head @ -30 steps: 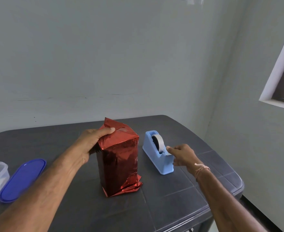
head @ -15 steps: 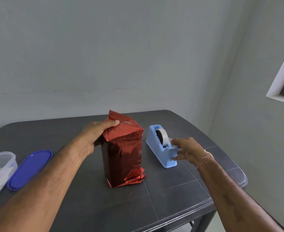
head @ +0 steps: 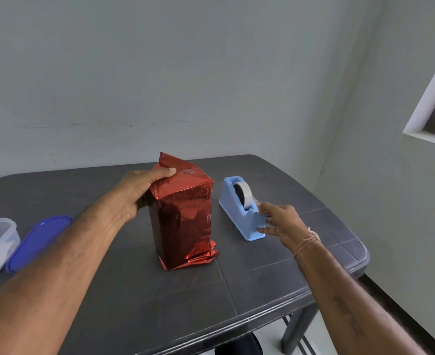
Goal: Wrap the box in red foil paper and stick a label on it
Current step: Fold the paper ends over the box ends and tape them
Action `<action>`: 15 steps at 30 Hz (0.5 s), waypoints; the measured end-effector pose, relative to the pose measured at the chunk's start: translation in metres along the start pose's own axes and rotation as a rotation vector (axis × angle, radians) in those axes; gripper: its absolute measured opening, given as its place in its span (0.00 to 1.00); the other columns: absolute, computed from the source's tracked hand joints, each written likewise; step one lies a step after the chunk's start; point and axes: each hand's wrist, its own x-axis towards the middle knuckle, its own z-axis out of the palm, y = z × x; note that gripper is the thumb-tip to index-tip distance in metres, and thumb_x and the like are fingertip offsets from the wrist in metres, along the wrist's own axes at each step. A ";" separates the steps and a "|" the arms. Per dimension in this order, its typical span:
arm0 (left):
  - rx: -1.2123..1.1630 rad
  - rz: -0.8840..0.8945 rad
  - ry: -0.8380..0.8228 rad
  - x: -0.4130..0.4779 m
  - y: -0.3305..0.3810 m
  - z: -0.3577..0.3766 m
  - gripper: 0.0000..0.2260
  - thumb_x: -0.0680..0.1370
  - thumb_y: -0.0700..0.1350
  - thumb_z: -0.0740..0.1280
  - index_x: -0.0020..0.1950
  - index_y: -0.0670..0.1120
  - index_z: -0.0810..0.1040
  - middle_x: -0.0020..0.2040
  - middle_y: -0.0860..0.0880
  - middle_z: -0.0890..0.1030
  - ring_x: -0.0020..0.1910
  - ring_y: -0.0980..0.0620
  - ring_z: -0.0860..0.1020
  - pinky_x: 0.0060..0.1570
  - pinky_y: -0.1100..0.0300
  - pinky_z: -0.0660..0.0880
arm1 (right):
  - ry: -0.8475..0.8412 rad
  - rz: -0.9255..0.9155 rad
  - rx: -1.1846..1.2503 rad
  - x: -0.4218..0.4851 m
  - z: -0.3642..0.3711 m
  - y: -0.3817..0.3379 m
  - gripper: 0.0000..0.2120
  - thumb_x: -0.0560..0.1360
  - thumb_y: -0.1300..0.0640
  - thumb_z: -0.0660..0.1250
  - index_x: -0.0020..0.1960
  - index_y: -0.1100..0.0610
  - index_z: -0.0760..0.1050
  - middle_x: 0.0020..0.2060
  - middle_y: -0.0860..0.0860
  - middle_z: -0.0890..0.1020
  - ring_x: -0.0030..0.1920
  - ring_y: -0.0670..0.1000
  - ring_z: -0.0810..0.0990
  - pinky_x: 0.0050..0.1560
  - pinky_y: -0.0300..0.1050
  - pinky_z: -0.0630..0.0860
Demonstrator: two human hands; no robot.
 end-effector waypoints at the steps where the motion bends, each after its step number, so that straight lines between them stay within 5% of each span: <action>1: 0.002 -0.001 0.000 -0.001 0.000 0.000 0.30 0.58 0.52 0.80 0.56 0.40 0.84 0.46 0.43 0.85 0.41 0.47 0.82 0.47 0.55 0.79 | 0.002 0.002 0.009 -0.001 0.000 0.001 0.14 0.78 0.56 0.73 0.58 0.65 0.78 0.59 0.59 0.79 0.61 0.60 0.81 0.48 0.55 0.84; 5: 0.002 -0.005 0.000 -0.001 0.000 0.002 0.32 0.58 0.52 0.81 0.58 0.39 0.83 0.46 0.43 0.85 0.42 0.47 0.82 0.46 0.55 0.79 | 0.048 -0.064 -0.002 0.002 -0.002 0.002 0.14 0.77 0.57 0.75 0.55 0.66 0.79 0.55 0.59 0.81 0.54 0.58 0.82 0.50 0.57 0.85; 9: -0.008 -0.004 0.006 -0.001 0.002 0.003 0.33 0.58 0.51 0.80 0.60 0.39 0.82 0.50 0.41 0.85 0.45 0.46 0.82 0.48 0.54 0.79 | 0.173 -0.246 -0.172 0.004 -0.002 -0.008 0.14 0.72 0.54 0.78 0.43 0.66 0.82 0.42 0.57 0.83 0.42 0.52 0.79 0.43 0.48 0.78; 15: 0.003 -0.008 0.002 0.001 -0.001 -0.001 0.34 0.58 0.52 0.80 0.60 0.39 0.83 0.55 0.39 0.84 0.49 0.44 0.82 0.51 0.54 0.79 | -0.007 -0.176 -0.191 -0.007 -0.012 -0.018 0.11 0.77 0.51 0.75 0.44 0.60 0.83 0.41 0.55 0.85 0.40 0.50 0.79 0.36 0.39 0.72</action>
